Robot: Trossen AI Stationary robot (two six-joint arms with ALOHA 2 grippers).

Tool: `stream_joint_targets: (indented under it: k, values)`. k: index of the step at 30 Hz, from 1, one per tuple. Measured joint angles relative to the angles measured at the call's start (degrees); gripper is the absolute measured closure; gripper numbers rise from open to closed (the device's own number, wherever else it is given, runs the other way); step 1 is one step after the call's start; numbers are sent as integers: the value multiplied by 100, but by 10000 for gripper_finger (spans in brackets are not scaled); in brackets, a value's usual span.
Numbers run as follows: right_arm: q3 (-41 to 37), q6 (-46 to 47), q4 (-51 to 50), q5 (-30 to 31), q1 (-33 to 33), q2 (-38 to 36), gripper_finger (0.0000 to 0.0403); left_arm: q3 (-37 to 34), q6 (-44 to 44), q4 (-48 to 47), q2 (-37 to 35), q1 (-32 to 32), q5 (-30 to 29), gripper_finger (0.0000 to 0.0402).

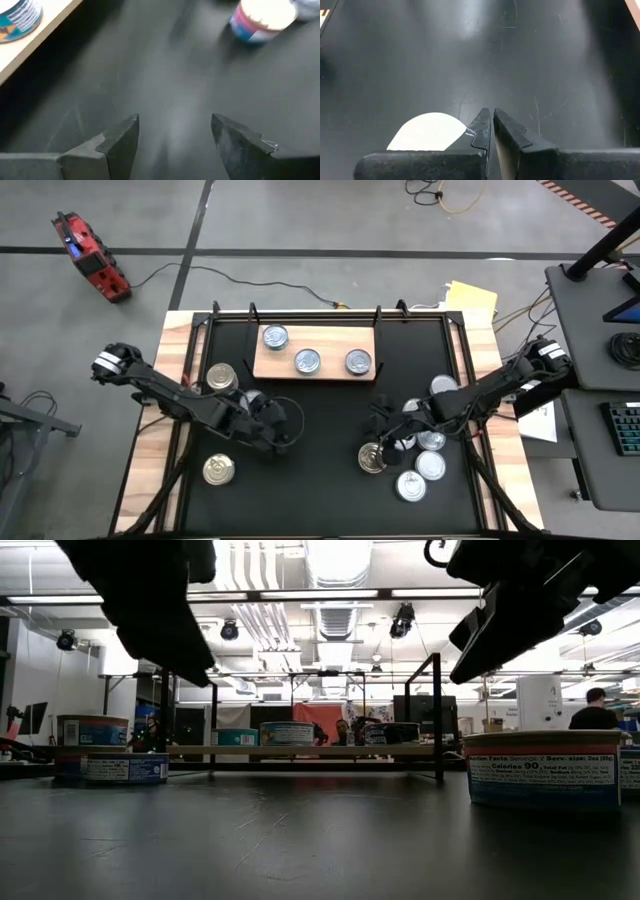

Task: Stack canned seafood by type on shelf
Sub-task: Stack the blue tuna can on top of the other blue tuna can on the shelf

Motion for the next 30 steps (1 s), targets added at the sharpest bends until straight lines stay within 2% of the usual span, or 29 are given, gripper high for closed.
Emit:
stream_joint_targets:
  k: [7,11,16,21,26,30]
  values:
    - [-7,5,-20,-2,64,0,390,827,-155,-2042,664,-11,41,170]
    - [-7,-19,-56,-6,131,0,390,921,-136,-2829,916,-9,42,170]
    - [-7,-28,-66,-7,164,0,390,772,135,-3216,1022,-9,-1,170]
    - [-7,-35,-73,-7,162,0,390,707,175,-3214,983,11,-208,178]
    - [-7,-106,-70,-5,162,0,390,707,201,-3241,931,16,-371,230]
    - [-7,-113,-48,13,162,0,390,688,334,-3280,931,56,-405,325]
